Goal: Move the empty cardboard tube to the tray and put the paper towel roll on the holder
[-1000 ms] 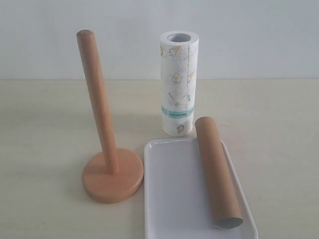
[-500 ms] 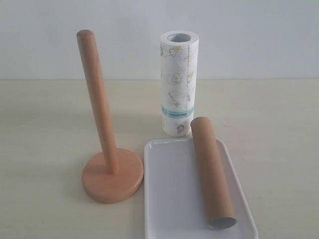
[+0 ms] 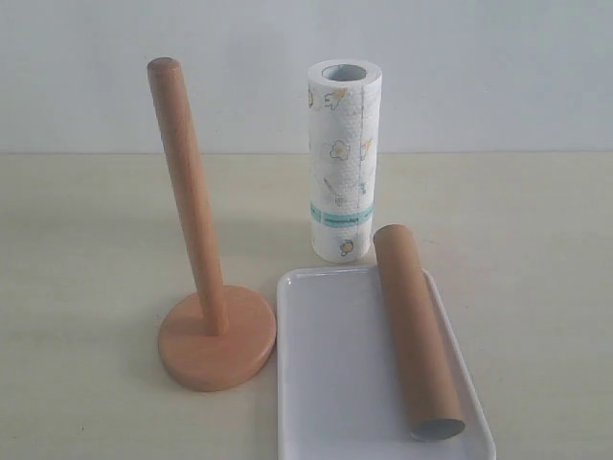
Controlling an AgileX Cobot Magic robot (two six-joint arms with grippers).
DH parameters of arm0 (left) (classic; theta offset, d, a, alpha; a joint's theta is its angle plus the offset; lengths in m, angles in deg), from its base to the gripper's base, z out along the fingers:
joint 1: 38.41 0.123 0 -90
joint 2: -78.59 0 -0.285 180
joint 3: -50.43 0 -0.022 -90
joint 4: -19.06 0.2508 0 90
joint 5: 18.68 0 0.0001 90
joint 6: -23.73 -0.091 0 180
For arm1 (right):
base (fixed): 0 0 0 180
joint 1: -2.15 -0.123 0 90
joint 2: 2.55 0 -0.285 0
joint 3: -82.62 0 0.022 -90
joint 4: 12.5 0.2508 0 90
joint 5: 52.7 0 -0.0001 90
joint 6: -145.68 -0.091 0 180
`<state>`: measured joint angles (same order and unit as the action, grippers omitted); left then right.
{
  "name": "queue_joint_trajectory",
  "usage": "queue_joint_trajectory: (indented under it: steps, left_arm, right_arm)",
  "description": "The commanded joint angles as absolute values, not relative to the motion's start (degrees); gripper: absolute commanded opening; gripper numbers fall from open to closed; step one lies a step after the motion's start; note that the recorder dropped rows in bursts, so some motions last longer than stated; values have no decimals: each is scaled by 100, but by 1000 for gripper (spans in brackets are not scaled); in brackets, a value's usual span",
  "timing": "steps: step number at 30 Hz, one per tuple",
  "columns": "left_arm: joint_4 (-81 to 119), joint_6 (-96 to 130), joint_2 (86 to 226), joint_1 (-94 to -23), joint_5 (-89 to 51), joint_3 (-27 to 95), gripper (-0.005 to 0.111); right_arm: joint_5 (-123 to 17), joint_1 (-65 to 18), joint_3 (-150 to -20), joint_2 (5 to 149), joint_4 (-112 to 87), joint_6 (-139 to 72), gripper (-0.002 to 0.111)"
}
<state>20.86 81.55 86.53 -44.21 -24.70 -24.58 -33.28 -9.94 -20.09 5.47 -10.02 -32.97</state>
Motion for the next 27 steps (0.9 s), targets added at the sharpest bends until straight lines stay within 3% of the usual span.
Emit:
queue_joint_trajectory:
  steps: [1, 5, 12, 27]
  left_arm:
    - [1621, 4552, 8638, -4408, -2209, -2609, 4]
    - [1479, 2945, 8638, -4408, -2250, -2678, 4]
    - [1548, 1361, 8638, -4398, -3511, -2678, 4]
    - [1548, 1853, 8638, -4014, -3710, -2678, 4]
  right_arm:
    - [-3351, -984, -2017, 524, -988, -3286, 3]
    - [-3351, -984, -2017, 524, -988, -3286, 3]
    - [-3351, -984, -2017, 524, -988, -3286, 3]
    - [-3351, -984, -2017, 524, -988, -3286, 3]
